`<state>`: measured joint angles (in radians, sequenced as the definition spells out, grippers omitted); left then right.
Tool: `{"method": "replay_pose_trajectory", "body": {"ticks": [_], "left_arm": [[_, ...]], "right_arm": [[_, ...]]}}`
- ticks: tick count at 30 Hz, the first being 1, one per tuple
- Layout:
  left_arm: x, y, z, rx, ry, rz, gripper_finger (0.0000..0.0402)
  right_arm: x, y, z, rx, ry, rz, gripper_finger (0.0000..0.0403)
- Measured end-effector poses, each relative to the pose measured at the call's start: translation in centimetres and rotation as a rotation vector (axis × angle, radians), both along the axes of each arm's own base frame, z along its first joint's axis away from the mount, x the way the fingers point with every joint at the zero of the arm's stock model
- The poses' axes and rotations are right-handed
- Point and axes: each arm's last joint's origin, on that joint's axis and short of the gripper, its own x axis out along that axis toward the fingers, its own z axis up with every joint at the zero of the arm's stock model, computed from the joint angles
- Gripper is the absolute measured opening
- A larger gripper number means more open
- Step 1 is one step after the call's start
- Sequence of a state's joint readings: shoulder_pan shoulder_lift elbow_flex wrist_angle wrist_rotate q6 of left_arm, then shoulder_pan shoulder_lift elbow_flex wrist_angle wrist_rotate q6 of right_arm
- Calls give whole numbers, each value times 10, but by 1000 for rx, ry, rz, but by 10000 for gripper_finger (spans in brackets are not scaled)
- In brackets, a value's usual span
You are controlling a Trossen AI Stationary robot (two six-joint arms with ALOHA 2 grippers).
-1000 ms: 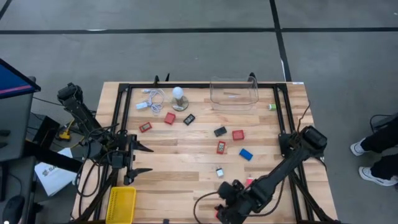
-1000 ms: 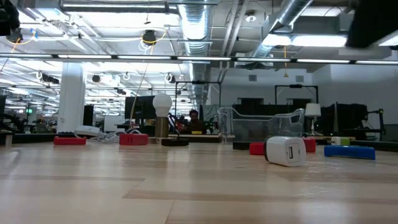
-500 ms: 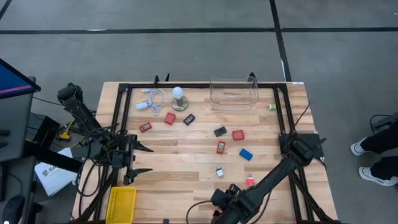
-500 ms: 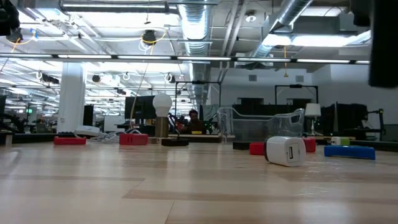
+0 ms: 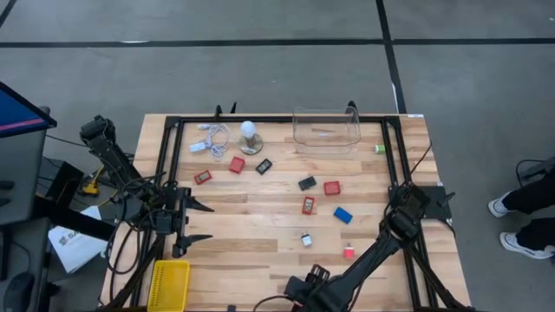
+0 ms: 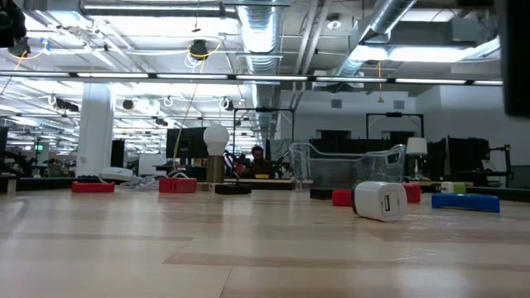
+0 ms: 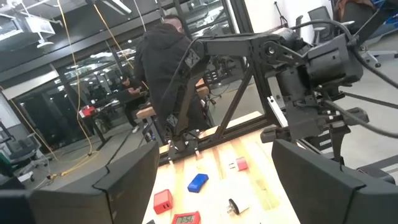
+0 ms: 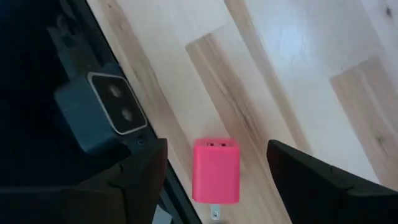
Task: Pick & Place Office items
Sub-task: Put the pink charger adapter into the transparent bin
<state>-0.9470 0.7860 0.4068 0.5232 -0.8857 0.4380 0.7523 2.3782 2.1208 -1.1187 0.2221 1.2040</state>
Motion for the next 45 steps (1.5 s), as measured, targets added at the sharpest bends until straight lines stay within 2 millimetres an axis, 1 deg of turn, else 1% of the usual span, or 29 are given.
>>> {"method": "replay_pose_trajectory", "body": {"ticks": [2, 6, 16, 19, 25, 34, 39, 42, 45], "left_arm": [[0, 0, 0, 15, -1, 2, 310], [0, 0, 1, 21, -11, 4, 310], [0, 0, 2, 35, -15, 6, 310], [0, 0, 2, 34, -15, 6, 310], [0, 1, 3, 29, -21, 7, 310], [0, 1, 3, 28, -22, 6, 310], [0, 1, 3, 28, -22, 6, 310], [0, 1, 3, 28, -22, 7, 310], [0, 1, 3, 29, -22, 6, 310]], "right_arm": [[-3, -2, -3, -18, 29, -9, 269], [-5, -2, -5, -29, 32, -38, 269], [-10, 6, -5, -12, 15, -44, 269], [-9, 9, -12, -7, 28, -18, 269], [-6, 9, -34, -9, 105, 8, 271], [-7, 7, -35, -50, 108, 15, 270], [-5, 7, -47, -64, 122, 42, 269], [-4, 5, -53, -59, 125, 49, 257], [-5, 3, -58, -63, 135, 51, 219]]}}
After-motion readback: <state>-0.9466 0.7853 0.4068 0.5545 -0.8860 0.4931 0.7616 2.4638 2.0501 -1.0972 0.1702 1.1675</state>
